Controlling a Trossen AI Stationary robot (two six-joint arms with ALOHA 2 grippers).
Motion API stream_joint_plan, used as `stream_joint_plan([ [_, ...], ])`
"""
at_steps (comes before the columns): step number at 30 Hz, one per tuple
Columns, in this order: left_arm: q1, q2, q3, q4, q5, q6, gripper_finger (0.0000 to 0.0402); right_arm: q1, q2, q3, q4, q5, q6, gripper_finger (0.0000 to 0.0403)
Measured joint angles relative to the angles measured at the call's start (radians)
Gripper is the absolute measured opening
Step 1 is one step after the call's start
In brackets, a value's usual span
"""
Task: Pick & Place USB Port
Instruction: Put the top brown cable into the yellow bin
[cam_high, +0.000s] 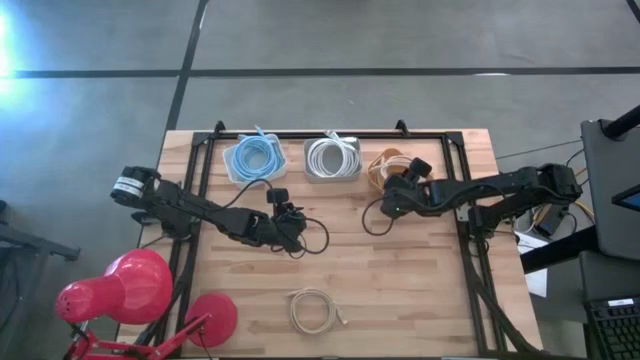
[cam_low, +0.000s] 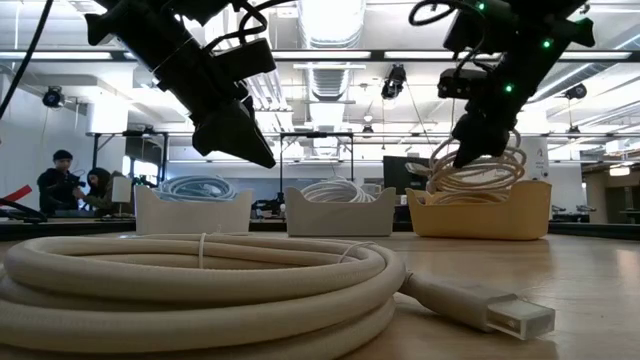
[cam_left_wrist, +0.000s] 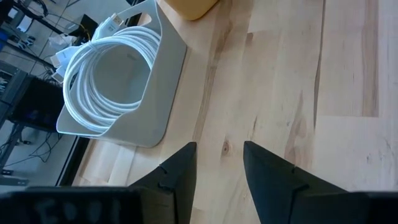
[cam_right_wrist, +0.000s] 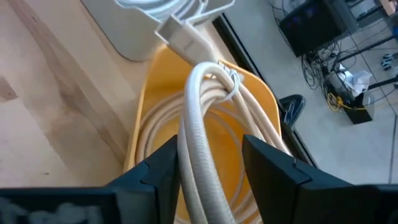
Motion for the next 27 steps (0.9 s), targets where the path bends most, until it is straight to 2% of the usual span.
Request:
stream_joint_plan([
  [9, 0.000, 0.000, 0.000, 0.000, 0.006, 0.000, 0.0142, 0.000, 0.000, 0.031, -0.002, -0.096, -0.012, 0.0180],
  [19, -0.001, 0.000, 0.000, 0.000, 0.006, 0.000, 0.0142, 0.000, 0.000, 0.029, -0.035, -0.114, 0.025, 0.0177],
  [27, -0.001, 0.000, 0.000, 0.000, 0.006, 0.000, 0.0142, -0.005, 0.000, 0.026, -0.035, -0.143, 0.026, 0.0157],
])
